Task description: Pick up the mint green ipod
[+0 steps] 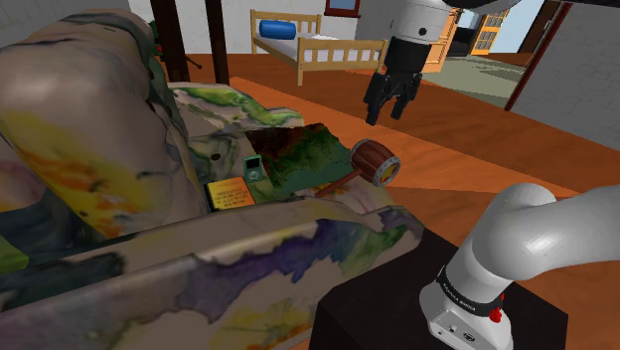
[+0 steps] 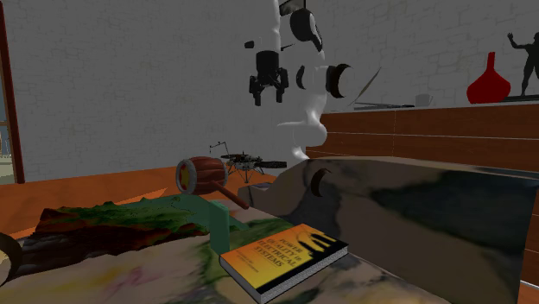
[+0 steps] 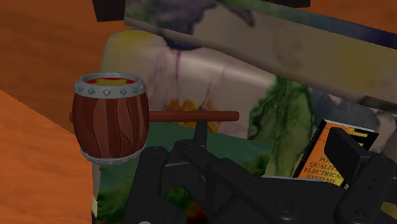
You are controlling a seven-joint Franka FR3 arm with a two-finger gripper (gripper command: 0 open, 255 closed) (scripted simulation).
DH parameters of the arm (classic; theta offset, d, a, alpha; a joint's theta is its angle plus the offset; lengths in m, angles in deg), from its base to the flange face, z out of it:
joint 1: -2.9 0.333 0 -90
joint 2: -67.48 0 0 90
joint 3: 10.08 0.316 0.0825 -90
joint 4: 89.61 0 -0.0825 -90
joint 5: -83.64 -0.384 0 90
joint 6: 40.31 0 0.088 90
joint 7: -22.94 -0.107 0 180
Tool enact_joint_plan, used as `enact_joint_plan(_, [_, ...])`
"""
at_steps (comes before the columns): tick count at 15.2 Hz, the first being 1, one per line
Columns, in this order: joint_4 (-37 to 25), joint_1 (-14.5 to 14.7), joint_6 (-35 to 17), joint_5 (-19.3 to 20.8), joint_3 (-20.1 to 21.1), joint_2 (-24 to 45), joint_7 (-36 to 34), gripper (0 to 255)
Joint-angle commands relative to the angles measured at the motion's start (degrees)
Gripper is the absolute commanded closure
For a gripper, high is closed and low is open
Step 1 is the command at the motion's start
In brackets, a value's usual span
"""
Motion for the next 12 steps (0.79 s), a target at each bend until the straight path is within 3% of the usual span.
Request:
enact_joint_plan(1, [0.0, 0.0, 0.0, 0.0, 0.0, 0.0, 0.0, 0])
enact_joint_plan(12, [-5.9, 0.3, -15.5, 0.3, 5.3, 22.2, -2.8, 0])
